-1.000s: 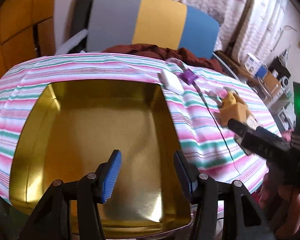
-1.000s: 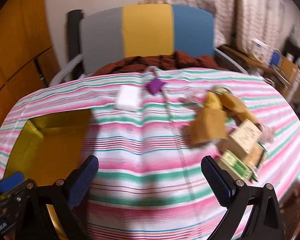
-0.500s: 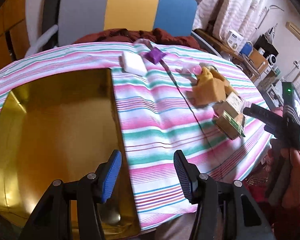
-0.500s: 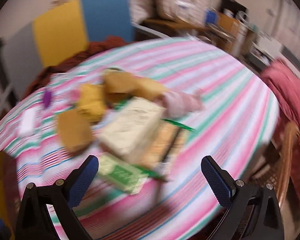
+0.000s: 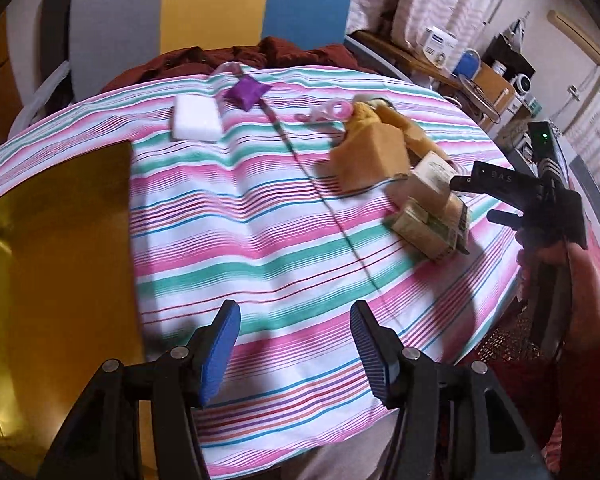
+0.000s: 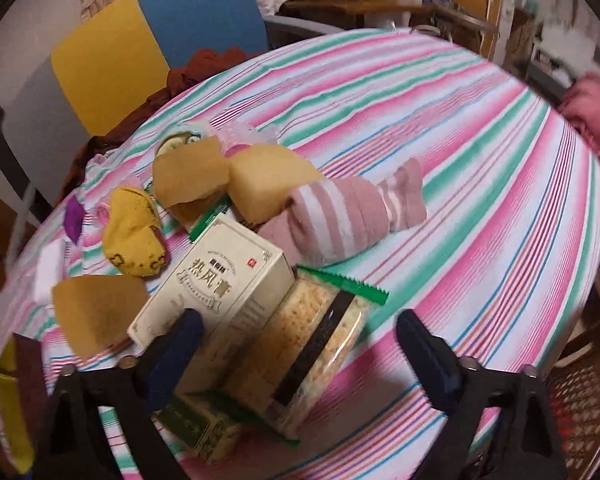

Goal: Organize objects
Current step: 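Grasp the wrapped cracker snack with the right tool while the left tool grasps the green box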

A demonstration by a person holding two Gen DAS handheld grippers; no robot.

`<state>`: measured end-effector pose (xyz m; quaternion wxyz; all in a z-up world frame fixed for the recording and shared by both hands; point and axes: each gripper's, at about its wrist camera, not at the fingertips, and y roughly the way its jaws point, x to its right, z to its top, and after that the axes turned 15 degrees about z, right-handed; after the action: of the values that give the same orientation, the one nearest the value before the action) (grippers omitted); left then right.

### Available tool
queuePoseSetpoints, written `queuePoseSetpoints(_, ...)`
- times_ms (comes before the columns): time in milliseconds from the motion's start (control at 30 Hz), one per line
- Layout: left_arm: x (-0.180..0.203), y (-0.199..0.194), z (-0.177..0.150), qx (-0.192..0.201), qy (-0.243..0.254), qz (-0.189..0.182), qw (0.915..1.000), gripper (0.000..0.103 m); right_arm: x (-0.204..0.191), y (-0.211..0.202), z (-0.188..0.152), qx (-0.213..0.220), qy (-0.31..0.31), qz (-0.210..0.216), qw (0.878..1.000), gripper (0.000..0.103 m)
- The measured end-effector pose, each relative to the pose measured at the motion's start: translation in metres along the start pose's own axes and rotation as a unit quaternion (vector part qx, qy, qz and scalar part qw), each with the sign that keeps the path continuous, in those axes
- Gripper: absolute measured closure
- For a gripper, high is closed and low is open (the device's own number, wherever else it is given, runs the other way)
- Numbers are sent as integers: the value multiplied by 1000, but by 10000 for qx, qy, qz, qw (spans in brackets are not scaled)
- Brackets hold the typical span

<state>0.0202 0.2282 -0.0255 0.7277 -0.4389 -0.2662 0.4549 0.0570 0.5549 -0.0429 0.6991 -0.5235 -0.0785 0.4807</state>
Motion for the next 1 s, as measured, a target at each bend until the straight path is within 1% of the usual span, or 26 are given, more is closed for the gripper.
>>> queuePoseSetpoints(67, 8, 3, 4, 6, 62, -58, 10000, 45, 5, -8, -7, 5, 33, -16, 10000, 10)
queuePoseSetpoints(133, 16, 7, 7, -14, 111, -103, 9999, 45, 8, -5, -10, -86, 39, -69, 9999, 10)
queuePoseSetpoints(200, 28, 12, 12, -54, 189, -203, 9996, 45, 12, 1, -13, -183, 111, 18, 9998, 11)
queuePoseSetpoints(267, 41, 16, 16, -59, 275, -257, 9993, 45, 13, 11, -16, -295, 182, 239, 9991, 14)
queuePoseSetpoints(300, 46, 17, 18, -59, 310, -278, 9991, 45, 11, 16, -16, -332, 145, 228, 9991, 15)
queuePoseSetpoints(333, 51, 19, 21, -61, 341, -305, 9989, 45, 8, 23, -16, -405, 29, 172, 9990, 19)
queuePoseSetpoints(367, 59, 21, 24, -77, 362, -368, 9986, 45, 2, 32, -18, -582, -164, 76, 9981, 19)
queuePoseSetpoints(400, 64, 23, 26, -93, 360, -429, 9984, 45, -1, 34, -18, -609, -277, 0, 9978, 24)
queuePoseSetpoints(433, 68, 24, 27, -103, 350, -496, 9981, 45, -4, 33, -17, -570, -422, -70, 9975, 36)
queuePoseSetpoints(467, 73, 26, 29, -110, 334, -571, 9977, 45, -5, 31, -16, -518, -491, -108, 9974, 41)
queuePoseSetpoints(533, 82, 31, 34, -160, 282, -711, 9969, 45, 2, 27, -16, -459, -355, -113, 9982, 49)
queuePoseSetpoints(600, 91, 38, 39, -241, 135, -875, 9958, 45, 12, 21, -16, -387, -121, -50, 9992, 52)
queuePoseSetpoints(667, 98, 47, 44, -432, -69, -1033, 9937, 45, 20, 16, -16, -304, 74, -46, 9995, 53)
queuePoseSetpoints(767, 113, 59, 55, -686, -385, -1209, 9895, 45, 29, 10, -16, -205, 251, -153, 9994, 54)
queuePoseSetpoints(933, 137, 75, 69, -875, -567, -1100, 9884, 45, 35, 3, -17, -43, 410, -222, 9989, 56)
queuePoseSetpoints(1000, 147, 82, 73, -948, -505, -965, 9895, 45, 37, 1, -16, 24, 423, -294, 9987, 56)
